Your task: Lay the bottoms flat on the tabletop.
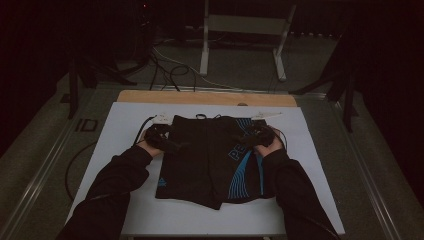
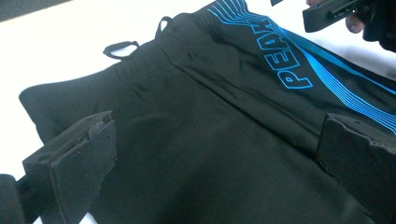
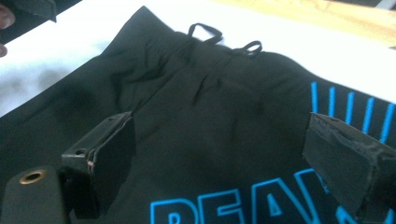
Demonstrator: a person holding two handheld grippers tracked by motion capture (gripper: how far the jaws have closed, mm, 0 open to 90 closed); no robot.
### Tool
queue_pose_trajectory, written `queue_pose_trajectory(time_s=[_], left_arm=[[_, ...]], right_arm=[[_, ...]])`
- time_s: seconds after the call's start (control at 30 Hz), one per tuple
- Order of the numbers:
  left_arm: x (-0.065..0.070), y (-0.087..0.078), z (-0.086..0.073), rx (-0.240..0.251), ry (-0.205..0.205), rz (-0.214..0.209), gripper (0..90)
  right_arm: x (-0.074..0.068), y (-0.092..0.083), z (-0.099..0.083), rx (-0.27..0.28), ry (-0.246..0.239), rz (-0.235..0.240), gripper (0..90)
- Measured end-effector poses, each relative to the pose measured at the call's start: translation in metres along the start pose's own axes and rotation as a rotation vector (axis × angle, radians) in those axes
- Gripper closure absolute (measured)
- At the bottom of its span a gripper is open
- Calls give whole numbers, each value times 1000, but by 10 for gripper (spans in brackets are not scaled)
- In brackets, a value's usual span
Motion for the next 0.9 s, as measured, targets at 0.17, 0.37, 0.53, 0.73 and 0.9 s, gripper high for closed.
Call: queue_pose_trajectory(time_s=[0.17,0.37,0.53,0.73,0.9], left_arm=[[3,-5,-7,1,-1,-2,3],[11,-13,-15,11,-8,-28,3],[18,-17,-22,6,1,-40,3],[23,-22,-31,-6,11,-43,3],[25,-29,-36,-4,11,-39,3]], right_arm=[[-4,-2,-8,-18,-15,15,101],[-11,-6,-15,-22,3,50,100],[-18,-8,-19,-25,-2,67,101],[-30,-14,-25,-33,-16,95,101],[-40,-23,-29,-29,-36,108,101]])
Point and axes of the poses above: each handheld gripper's, and its own axes: y roughly forward along the jaws, z roughly out of its top, x roughly to its right, the point moved 6 cm from there along y, roughly forward along the jaws, and after that the axes turned 12 degrees about x, right-handed, at the moved point
